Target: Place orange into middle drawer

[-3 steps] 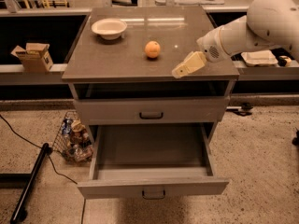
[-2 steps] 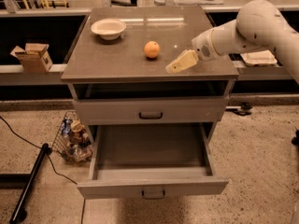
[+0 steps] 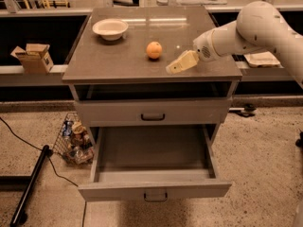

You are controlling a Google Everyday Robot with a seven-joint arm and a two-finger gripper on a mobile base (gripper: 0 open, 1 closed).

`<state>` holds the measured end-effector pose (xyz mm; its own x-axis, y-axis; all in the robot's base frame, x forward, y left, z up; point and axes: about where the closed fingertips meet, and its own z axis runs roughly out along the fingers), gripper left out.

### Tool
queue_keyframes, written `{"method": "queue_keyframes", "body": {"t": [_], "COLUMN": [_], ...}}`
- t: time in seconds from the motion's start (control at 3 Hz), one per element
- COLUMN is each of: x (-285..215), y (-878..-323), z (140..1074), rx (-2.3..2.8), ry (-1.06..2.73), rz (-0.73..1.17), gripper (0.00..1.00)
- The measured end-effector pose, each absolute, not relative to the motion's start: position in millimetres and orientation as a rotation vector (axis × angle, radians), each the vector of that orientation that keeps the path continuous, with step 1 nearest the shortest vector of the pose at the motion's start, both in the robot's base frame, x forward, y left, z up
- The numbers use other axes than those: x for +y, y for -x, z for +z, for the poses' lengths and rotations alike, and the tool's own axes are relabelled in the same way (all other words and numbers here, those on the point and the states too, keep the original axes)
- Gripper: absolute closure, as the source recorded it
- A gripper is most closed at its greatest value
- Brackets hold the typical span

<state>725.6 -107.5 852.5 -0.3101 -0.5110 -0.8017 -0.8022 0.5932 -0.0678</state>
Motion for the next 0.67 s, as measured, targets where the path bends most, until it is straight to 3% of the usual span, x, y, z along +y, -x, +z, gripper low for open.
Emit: {"method": "queue_keyframes", "body": {"t": [0.67], "x": [-75], "y": [-778], "z": [835], "rx": [1.959], "ry": [1.012], "rz": [0.445], "gripper": [0.0]}}
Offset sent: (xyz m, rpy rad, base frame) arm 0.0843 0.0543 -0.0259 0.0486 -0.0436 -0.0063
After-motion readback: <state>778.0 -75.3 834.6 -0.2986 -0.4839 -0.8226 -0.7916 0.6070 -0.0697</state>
